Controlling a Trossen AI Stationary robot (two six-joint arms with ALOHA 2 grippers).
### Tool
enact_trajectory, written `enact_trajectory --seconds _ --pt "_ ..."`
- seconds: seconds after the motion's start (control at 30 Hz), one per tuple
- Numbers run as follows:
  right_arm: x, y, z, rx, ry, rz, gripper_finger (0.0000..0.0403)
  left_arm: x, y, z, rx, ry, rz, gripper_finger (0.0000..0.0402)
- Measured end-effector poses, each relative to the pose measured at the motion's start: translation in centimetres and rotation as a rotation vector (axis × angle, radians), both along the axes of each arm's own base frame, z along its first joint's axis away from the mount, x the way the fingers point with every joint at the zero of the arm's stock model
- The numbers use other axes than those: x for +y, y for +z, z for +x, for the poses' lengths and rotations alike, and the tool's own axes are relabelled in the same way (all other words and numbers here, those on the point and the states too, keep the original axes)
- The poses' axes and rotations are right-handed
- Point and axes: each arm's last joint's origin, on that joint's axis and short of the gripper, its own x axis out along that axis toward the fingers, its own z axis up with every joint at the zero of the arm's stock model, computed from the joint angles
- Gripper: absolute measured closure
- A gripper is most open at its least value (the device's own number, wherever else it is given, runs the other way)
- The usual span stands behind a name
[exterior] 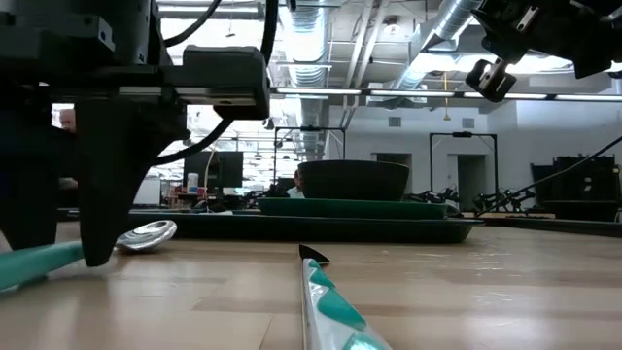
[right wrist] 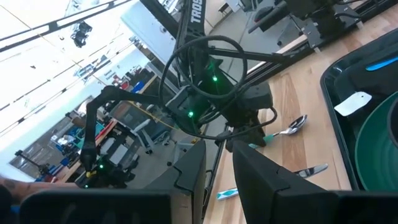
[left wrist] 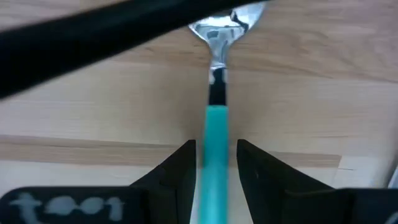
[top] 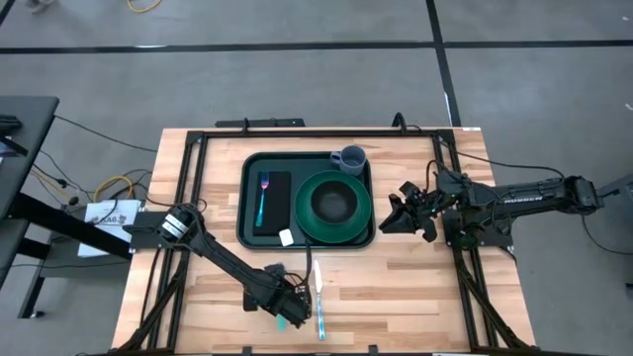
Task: Set up tray
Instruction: Put the blue spoon on the black napkin to the right of the blue fork
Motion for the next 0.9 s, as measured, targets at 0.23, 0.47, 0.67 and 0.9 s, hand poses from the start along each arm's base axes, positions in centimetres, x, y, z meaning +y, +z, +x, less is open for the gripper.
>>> enact_trajectory --seconds 0.23,0.47,0.67,0.9 --pt "0.0 0.0 0.0 0.000 0.000 0.000 0.0329 0.0 -0.1 -0.1 0.007 0.000 -0.015 0.0306" --pt "0.0 0.0 0.0 -0.001 0.000 -0.001 0.0329 -0.2 -0.1 0.1 -0.011 -0.003 -0.026 0.0373" --pt "0.0 0.0 0.0 -0.002 0.001 -0.002 0.0329 -1.1 0.5 0.1 -0.044 0.004 -0.037 0.0373" --pt "0.0 0.0 0.0 -0.001 0.001 -0.002 0.0329 -2.0 4.5 0.2 -0.140 0.016 0.038 0.0373"
